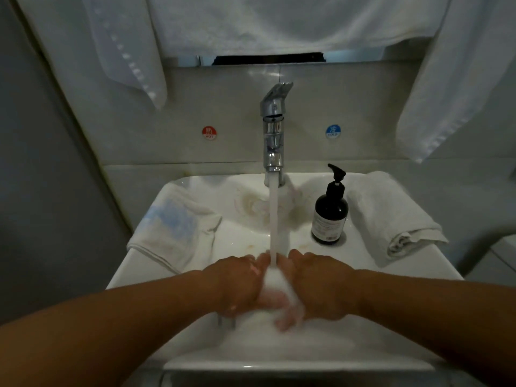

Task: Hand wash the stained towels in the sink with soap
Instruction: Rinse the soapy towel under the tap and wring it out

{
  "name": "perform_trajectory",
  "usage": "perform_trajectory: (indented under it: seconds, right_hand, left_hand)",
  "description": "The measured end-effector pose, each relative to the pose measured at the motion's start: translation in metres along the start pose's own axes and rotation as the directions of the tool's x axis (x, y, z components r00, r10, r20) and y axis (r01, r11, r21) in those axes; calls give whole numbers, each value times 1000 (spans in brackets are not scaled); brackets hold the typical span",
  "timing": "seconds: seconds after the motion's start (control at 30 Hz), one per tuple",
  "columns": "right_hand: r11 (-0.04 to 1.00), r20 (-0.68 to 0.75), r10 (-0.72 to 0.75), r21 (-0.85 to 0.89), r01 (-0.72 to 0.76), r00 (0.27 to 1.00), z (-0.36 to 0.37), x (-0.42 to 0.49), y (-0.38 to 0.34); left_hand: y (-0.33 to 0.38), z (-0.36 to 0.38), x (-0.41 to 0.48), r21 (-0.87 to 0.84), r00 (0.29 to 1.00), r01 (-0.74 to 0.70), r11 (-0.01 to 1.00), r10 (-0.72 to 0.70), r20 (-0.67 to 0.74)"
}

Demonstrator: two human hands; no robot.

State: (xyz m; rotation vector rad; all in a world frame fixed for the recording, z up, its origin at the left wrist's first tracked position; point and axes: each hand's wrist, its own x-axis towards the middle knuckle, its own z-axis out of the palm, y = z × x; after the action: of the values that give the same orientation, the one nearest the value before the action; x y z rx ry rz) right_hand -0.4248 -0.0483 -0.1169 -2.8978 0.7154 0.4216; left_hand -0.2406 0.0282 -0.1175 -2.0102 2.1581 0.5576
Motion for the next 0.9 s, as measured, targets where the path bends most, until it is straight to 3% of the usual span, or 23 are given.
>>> perform_trajectory:
  seconds: [0.17, 0.4, 0.57, 0.67, 0.73, 0.8, 0.9]
  right_hand:
    - [994, -75, 31, 102, -23, 997, 4, 9, 5]
    - [999, -186, 30, 41, -23, 982, -3, 9, 7]
    - [933, -1, 15, 359, -14, 1000, -13, 3, 2]
    - [977, -4, 69, 202, -67, 998, -23, -5, 3]
    - [978, 26, 24, 206, -29, 999, -23, -12, 0]
    - [978, 87, -19, 209, 1, 996, -12, -16, -6]
    - [993, 34, -7, 115, 3, 999, 5, -9, -7]
  left_hand:
    - [-1, 1, 0, -55, 998, 32, 998, -35, -48]
    - [-5, 0, 9, -33, 985, 5, 999, -11, -173]
    - [1, -6, 6, -93, 999, -2, 996, -2, -40]
    - [-3, -10, 0, -135, 994, 12, 991, -26, -106]
    - [-2, -7, -9, -188, 999, -21, 982, 13, -46]
    - [5, 1, -19, -28, 997, -74, 997, 74, 8]
    - [17, 2, -27, 112, 984, -167, 980, 172, -42]
